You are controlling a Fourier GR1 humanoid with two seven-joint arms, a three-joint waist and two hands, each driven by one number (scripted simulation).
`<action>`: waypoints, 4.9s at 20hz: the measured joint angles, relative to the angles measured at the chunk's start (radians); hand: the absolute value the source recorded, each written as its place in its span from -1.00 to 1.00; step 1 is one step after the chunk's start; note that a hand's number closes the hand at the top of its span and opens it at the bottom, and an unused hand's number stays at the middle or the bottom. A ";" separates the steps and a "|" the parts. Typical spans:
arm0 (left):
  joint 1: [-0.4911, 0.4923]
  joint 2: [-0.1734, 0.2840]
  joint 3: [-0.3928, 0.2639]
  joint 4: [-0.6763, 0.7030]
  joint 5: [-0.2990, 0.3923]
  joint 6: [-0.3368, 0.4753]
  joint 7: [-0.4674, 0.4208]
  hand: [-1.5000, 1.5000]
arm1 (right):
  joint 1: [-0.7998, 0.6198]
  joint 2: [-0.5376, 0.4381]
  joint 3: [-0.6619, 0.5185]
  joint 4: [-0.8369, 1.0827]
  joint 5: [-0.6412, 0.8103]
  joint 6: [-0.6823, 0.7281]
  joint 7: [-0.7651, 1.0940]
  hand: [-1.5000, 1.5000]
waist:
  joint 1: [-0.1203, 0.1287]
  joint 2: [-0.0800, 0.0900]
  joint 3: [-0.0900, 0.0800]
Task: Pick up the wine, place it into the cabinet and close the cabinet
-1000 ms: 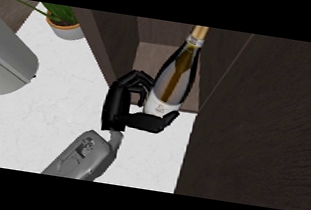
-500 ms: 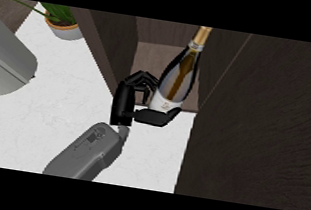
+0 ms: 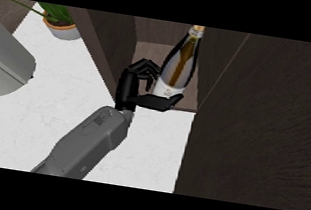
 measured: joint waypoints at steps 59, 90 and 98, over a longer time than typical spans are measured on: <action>-0.431 0.006 0.002 0.666 0.225 -0.082 -0.137 1.00 | -0.094 -0.009 0.021 0.050 -0.054 0.013 0.001 -1.00 | -0.081 0.034 -0.001; -0.504 0.058 -0.019 0.739 0.156 0.058 -0.048 -1.00 | -0.095 -0.012 0.026 0.040 -0.063 0.028 -0.006 -1.00 | -0.097 0.044 -0.001; -0.499 0.058 -0.008 0.732 0.158 0.049 -0.082 -1.00 | -0.075 -0.006 0.040 0.020 -0.061 0.033 -0.001 -1.00 | -0.096 0.043 -0.001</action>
